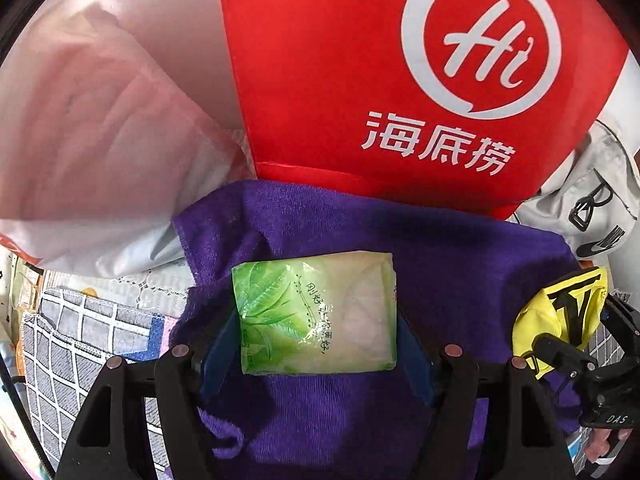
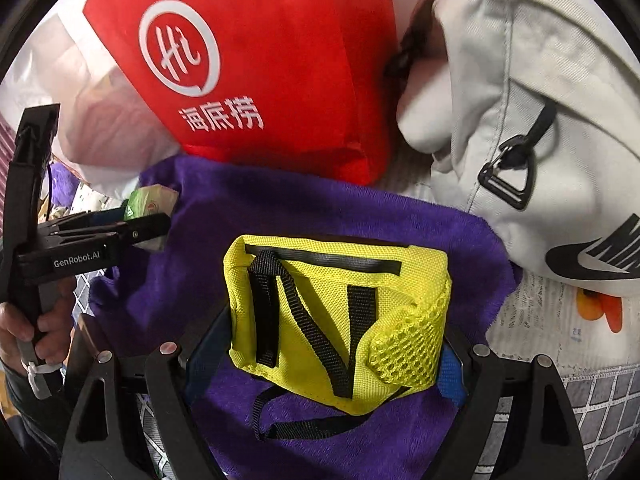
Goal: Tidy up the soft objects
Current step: 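Lower both items onto the purple towel and open both grippers, then withdraw both grippers from the towel back toward the remaining items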
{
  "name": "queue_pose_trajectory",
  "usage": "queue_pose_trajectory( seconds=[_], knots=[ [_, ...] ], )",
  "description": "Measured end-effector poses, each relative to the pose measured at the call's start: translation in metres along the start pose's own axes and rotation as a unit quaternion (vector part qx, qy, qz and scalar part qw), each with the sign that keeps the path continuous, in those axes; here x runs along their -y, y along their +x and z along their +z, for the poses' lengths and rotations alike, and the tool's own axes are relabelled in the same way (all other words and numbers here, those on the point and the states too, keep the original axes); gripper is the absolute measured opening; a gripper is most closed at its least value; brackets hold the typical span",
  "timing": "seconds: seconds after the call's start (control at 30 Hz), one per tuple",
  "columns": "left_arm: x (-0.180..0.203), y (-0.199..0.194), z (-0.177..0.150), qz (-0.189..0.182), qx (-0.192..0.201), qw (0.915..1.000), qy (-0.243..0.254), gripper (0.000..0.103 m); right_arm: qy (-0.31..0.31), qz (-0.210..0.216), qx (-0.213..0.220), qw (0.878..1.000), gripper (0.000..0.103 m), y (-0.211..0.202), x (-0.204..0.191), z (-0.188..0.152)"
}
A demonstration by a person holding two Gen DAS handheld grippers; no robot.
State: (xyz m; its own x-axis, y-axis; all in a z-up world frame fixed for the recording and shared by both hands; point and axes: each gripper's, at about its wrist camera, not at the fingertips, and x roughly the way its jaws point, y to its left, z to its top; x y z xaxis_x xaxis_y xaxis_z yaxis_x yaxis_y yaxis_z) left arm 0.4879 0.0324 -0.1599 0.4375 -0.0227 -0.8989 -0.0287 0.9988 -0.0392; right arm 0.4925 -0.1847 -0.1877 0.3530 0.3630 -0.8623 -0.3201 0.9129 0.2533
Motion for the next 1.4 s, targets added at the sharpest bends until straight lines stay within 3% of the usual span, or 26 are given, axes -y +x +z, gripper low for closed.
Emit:
queue_pose_trajectory(
  seconds=[0.27,0.4,0.73,1.0,1.1,1.4],
  knots=[
    [0.000,0.011,0.004,-0.017,-0.010,0.9998,-0.007,0.073,0.004,0.002,-0.021,1.000,0.089,0.021,-0.002,0.008],
    [0.000,0.008,0.007,-0.029,-0.005,0.9995,-0.011,0.091,0.009,-0.013,-0.020,1.000,0.099,0.025,0.001,0.009],
    [0.002,-0.043,0.005,-0.011,0.032,0.9994,-0.008,0.091,0.019,-0.013,0.023,0.999,0.102,-0.020,-0.004,0.000],
    [-0.012,-0.111,-0.035,-0.023,0.089,0.9956,-0.016,0.090,0.004,-0.031,0.073,0.997,0.101,-0.087,-0.028,-0.037],
    [-0.023,-0.130,-0.055,-0.024,0.092,0.9953,-0.019,0.090,0.004,-0.014,0.082,0.997,0.099,-0.111,-0.036,-0.058],
    [-0.030,-0.181,-0.133,-0.035,0.101,0.9941,-0.018,0.090,-0.018,-0.016,0.093,0.995,0.094,-0.162,-0.083,-0.135]
  ],
)
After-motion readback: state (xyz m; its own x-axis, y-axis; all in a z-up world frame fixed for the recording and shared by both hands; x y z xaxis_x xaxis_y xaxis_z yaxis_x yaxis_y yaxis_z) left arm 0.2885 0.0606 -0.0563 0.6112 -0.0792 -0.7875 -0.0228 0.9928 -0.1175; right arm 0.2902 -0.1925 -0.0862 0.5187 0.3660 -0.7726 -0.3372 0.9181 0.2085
